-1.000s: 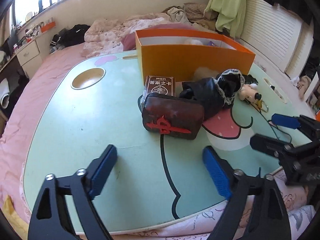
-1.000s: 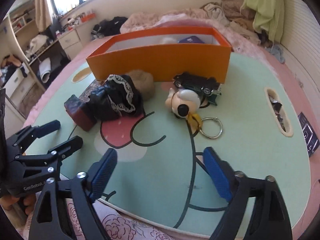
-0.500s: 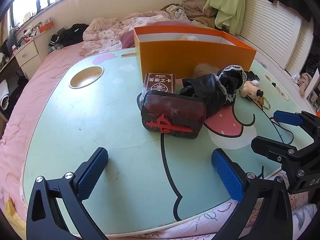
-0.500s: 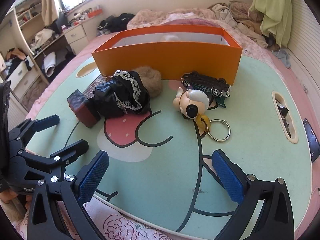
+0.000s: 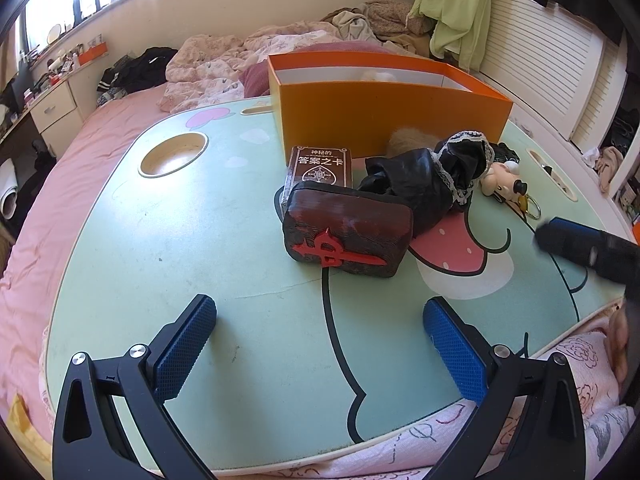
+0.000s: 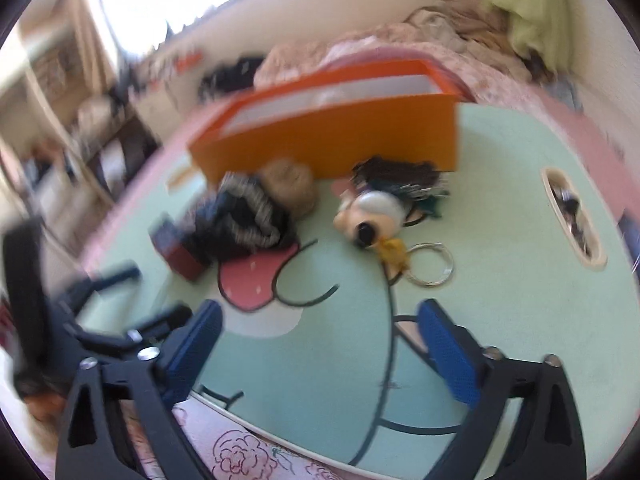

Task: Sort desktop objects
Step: 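Withdraw both grippers from the orange box, then grasp the white doll keychain with the right gripper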

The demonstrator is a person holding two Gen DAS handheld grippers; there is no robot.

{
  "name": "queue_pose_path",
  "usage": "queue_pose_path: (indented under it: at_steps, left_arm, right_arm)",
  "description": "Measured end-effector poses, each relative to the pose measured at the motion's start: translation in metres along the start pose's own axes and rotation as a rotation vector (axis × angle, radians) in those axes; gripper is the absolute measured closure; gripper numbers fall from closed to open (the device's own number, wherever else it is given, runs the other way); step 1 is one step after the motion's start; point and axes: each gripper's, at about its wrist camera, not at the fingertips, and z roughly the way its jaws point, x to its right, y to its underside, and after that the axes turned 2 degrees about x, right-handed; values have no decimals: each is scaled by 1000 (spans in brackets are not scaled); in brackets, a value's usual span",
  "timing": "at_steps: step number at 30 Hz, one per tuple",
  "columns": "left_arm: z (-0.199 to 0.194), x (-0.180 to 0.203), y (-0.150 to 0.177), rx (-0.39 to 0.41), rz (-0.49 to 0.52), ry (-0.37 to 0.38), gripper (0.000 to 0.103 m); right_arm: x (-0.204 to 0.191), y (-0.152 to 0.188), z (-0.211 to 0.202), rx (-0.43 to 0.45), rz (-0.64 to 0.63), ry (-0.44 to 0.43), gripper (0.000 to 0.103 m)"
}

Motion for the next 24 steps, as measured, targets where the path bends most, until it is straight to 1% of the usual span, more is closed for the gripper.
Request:
queue_pose_path:
  at_steps: [2, 4, 6, 7, 9, 10, 12, 13, 14, 15, 16, 17, 18, 20, 21, 24]
  left_arm:
    - [0, 0, 0, 0, 0, -1, 0]
    - [0, 0, 0, 0, -1, 0, 0]
    - [0, 0, 0, 0, 0, 0, 0]
    - [0, 0, 0, 0, 0, 0, 0]
    - [0, 0, 0, 0, 0, 0, 0]
    - [0, 0, 0, 0, 0, 0, 0]
    - [0, 0, 0, 0, 0, 0, 0]
    - [0, 0, 0, 0, 0, 0, 0]
    - [0, 0, 0, 0, -1, 0, 0]
    - [0, 0, 0, 0, -1, 0, 0]
    - [0, 0, 0, 0, -1, 0, 0]
    - [1, -1, -1, 3, -6, 0, 0]
    - [0, -2, -1, 9, -15, 3, 0]
    - [-5, -6, 0, 25, -41, 34, 0]
    - [-6, -9, 0, 33, -56, 47, 0]
    - [-9, -17, 0, 49, -96, 63, 0]
  right_arm:
    - [19, -1, -11, 66, 106, -1, 18]
    - [21, -4, -17, 106, 134, 39, 18]
    - [11, -10, -17, 110, 96, 69, 18]
    - [2, -15, -13, 102, 56, 97, 18]
    - [-9, -25, -6, 97, 13, 124, 18]
    - [-15, -32, 1, 98, -6, 141, 20]
    - [-15, -41, 10, 84, -20, 177, 24]
    - [-15, -45, 19, 59, -24, 202, 29]
    - [-15, -47, 28, 32, -22, 216, 39]
    - [-13, -46, 38, -3, -14, 222, 45]
    - [-12, -42, 48, -40, -22, 229, 54]
    - [-17, -40, 47, -19, -52, 246, 59]
    - [-22, -38, 47, -24, -77, 255, 61]
    - [-27, -33, 43, -17, -102, 231, 61]
    - [-28, -31, 38, 1, -109, 209, 61]
    - [-32, -22, 21, 60, -126, 102, 62]
